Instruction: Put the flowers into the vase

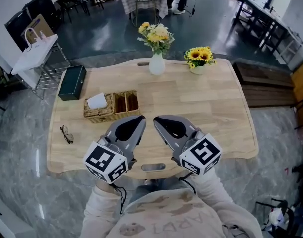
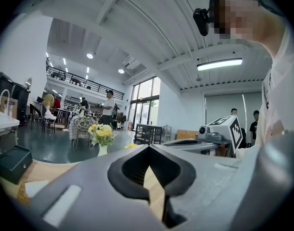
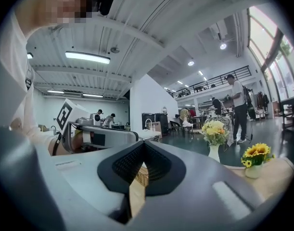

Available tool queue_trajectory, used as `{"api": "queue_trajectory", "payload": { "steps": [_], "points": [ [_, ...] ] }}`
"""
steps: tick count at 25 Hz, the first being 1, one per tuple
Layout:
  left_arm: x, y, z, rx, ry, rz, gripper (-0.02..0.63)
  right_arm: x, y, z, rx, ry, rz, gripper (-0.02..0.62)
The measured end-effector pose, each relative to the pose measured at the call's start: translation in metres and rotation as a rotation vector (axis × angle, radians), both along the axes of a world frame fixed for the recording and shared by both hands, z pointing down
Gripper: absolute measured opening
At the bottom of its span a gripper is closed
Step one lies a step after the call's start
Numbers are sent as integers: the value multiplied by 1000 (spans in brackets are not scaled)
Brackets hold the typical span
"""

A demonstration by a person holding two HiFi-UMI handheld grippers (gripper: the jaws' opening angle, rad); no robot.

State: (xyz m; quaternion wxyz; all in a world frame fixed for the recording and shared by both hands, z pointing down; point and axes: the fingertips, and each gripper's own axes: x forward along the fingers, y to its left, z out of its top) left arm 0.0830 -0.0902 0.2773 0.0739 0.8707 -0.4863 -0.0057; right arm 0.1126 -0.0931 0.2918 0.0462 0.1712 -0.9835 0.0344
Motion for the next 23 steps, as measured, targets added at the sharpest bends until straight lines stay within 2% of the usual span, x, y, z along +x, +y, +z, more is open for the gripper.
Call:
{"api": "queue_trajectory", "payload": {
  "steps": [12,23],
  "points": [
    [1,35,-12,9,-10,7,1,-9,31,-12,53,15,13,25],
    [-16,45,-11,31,-26,-29,1,-32,40,-23,87,20,13,25]
  ]
}}
